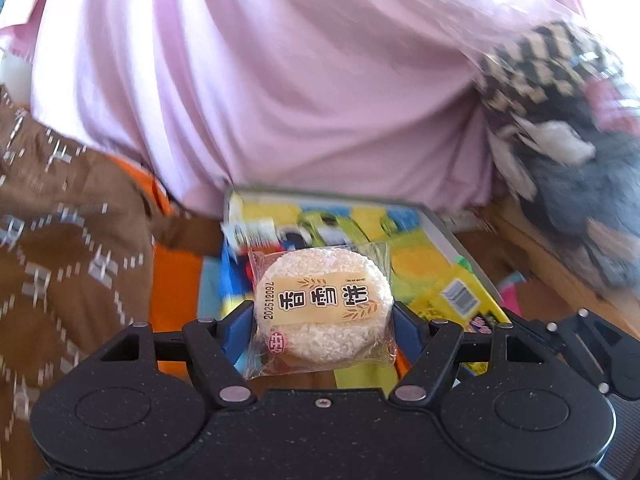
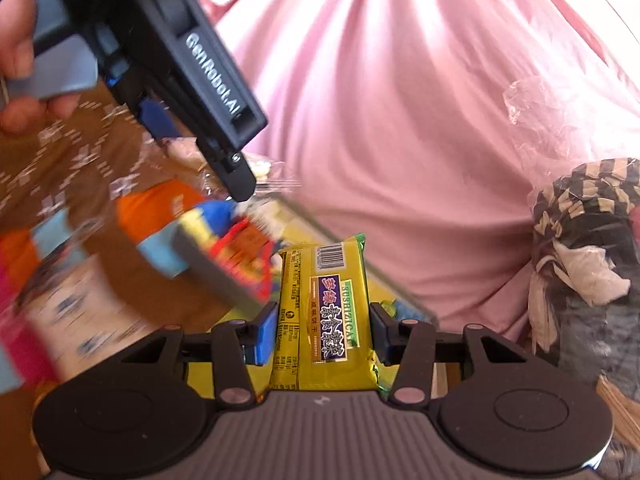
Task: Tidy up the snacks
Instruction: 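Carry the yellow wafer bar and rice cake over the tray with both tools, then open both tools to drop the wafer bar and rice cake into the tray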
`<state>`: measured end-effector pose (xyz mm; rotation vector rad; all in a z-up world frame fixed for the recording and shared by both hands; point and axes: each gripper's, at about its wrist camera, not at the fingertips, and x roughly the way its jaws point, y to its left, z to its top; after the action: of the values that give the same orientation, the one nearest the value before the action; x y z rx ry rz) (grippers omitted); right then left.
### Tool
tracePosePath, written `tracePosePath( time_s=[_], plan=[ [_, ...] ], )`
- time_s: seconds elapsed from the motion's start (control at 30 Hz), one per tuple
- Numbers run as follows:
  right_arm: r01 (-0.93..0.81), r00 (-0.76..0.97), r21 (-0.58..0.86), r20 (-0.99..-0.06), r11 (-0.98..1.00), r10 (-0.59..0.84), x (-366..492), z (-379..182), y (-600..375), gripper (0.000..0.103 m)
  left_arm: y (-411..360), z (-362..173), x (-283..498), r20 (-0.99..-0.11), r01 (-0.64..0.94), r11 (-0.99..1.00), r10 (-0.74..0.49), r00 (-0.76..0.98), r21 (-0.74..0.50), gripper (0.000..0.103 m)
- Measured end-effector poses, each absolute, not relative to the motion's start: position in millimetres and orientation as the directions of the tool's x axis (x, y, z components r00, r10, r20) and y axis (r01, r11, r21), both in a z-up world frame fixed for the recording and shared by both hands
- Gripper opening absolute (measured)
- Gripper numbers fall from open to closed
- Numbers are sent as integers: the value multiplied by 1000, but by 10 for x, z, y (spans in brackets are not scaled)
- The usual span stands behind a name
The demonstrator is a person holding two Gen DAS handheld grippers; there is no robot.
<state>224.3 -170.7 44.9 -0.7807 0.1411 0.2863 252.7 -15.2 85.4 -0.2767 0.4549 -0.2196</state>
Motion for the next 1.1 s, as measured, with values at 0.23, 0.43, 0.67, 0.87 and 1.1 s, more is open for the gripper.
tracePosePath(
  time_s=[0.23, 0.43, 0.67, 0.87, 1.1],
  plan=[
    [-319, 944, -574, -264, 754, 198, 2935, 588, -1601, 52, -190, 900, 3216, -406, 117, 950, -233, 884, -290, 73],
    [-323, 936, -539, -301, 778, 179, 3371, 463, -1591, 52, -186, 721, 3645, -453, 73, 943, -222, 863, -324, 73],
    [-324, 921, -510, -361, 797, 144, 3645, 292, -1615, 52, -251, 518, 3834, -500, 83, 952, -227, 836, -294, 73],
    [-337, 904, -478, -406, 811, 137, 3713, 195, -1644, 52, -297, 401, 3942, -534, 88, 956, -230, 814, -278, 73],
    [-334, 902, -473, -410, 815, 132, 3720, 165, -1643, 54, -282, 359, 3979, -561, 79, 955, -233, 794, -286, 75]
  ],
)
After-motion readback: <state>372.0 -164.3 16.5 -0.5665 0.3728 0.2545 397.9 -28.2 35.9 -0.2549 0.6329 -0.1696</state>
